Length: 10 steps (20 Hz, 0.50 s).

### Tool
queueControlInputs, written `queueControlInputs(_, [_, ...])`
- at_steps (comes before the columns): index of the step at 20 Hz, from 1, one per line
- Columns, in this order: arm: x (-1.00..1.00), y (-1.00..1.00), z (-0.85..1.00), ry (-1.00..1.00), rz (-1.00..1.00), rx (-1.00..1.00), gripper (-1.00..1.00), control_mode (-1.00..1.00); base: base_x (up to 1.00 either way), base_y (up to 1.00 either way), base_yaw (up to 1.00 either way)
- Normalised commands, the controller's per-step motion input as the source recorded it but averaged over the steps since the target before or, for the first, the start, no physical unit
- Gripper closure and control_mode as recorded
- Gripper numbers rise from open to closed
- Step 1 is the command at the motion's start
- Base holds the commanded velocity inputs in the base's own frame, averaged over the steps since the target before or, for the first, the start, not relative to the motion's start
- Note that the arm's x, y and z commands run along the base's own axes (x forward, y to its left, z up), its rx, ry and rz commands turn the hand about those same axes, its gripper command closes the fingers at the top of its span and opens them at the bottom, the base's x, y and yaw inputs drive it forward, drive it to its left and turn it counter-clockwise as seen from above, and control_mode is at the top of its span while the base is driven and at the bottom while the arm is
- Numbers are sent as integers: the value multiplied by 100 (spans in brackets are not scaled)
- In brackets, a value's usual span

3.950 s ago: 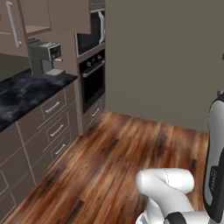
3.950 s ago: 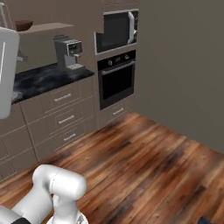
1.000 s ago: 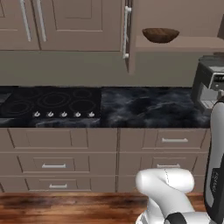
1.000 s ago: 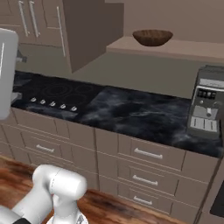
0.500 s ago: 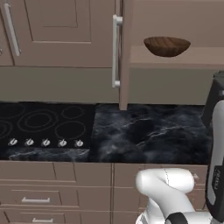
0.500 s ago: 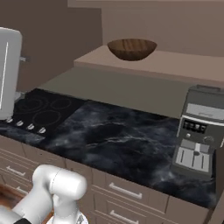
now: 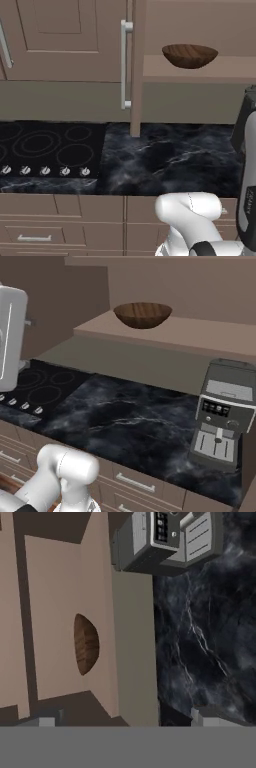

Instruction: Move the bowls from the cabinet to the plates on the dining table.

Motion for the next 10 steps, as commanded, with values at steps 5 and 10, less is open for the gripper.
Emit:
queueControlInputs(5, [0, 0, 0, 0, 0, 0, -100, 100, 28, -56, 2])
queueControlInputs(10, [0, 0, 0, 0, 0, 0, -100, 100, 5, -73, -4])
